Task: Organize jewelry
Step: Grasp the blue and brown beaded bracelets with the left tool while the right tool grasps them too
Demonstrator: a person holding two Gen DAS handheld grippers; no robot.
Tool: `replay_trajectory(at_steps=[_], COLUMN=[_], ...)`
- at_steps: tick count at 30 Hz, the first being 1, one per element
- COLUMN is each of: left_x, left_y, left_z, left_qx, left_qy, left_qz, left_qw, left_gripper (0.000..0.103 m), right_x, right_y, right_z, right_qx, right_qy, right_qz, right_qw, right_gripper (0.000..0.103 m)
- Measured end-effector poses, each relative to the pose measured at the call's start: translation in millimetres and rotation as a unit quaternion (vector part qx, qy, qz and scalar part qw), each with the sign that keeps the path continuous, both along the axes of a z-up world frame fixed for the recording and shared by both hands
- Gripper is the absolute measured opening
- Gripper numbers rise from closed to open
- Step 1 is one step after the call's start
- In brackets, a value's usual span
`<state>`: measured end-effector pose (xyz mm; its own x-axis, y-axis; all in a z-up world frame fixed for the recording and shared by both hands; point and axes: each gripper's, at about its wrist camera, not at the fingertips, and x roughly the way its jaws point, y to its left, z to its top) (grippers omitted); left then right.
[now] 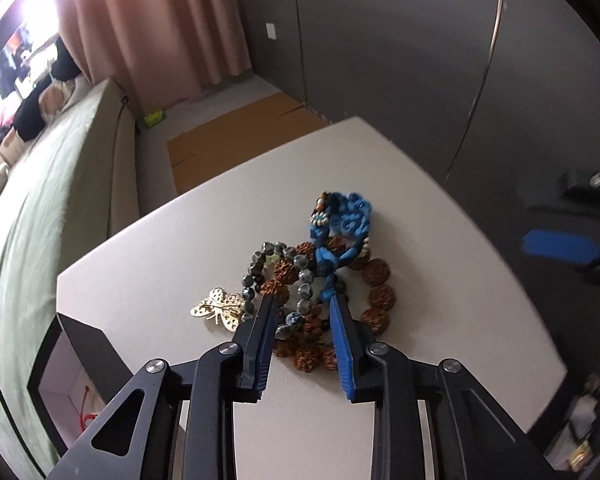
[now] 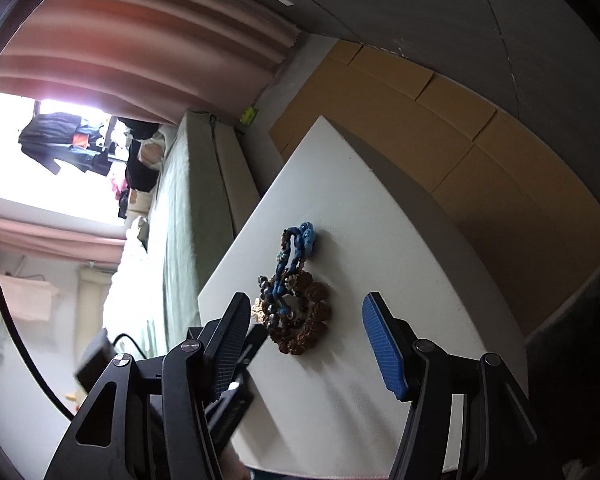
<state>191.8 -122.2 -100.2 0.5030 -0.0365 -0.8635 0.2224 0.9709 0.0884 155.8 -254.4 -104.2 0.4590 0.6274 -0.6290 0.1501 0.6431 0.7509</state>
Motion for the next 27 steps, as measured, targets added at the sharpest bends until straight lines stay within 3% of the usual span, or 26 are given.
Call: replay_trajectory(at_steps=[7, 8, 10, 13, 17, 22, 27], left_x=[6.7, 5.4, 5.4, 0.6, -14.1, -34.0, -38.1], left_y=[1.3, 2.7, 7.9, 22.6, 32.5, 56.4, 81.1], left_z=[-22.4, -22.3, -19.8, -8.8, 2.6, 15.4, 28.7], left_qx=[0.043, 0.044, 0.04, -0.019, -0.066, -0.124, -0.158], left_qy=[0.023, 0.021, 0.016, 0.016, -0.002, -0.039, -0.053], left_qz=[0.001, 0.003, 0.013, 0.027, 0.041, 0.076, 0.103], left_qw=[0.9988, 0.9988, 0.999, 0.9993, 0.997, 0.9886, 0.9806], left_gripper=[0.027, 0.025, 0.01, 0.009, 0.009, 0.009, 0.009], right_x=[2.7, 3.2, 3.5, 5.2, 7.1, 10.4, 17.4], right_y=[3.7, 5.3, 7.2, 11.6, 16.5, 22.4, 35.9], right_z=[-2.8, -3.5, -4.3, -4.9, -7.8, -9.1, -6.6], right_qx=[0.012, 0.013, 0.016, 0.02, 0.015, 0.011, -0.006], right_qy=[0.006, 0.007, 0.008, 0.009, 0.01, 0.001, -0.027], right_qz=[0.015, 0.018, 0.02, 0.024, 0.029, 0.026, 0.033], right_qw=[1.0, 1.0, 1.0, 0.999, 0.999, 1.0, 0.999], right_gripper=[0.06, 0.06, 0.06, 0.06, 0.06, 0.059, 0.051])
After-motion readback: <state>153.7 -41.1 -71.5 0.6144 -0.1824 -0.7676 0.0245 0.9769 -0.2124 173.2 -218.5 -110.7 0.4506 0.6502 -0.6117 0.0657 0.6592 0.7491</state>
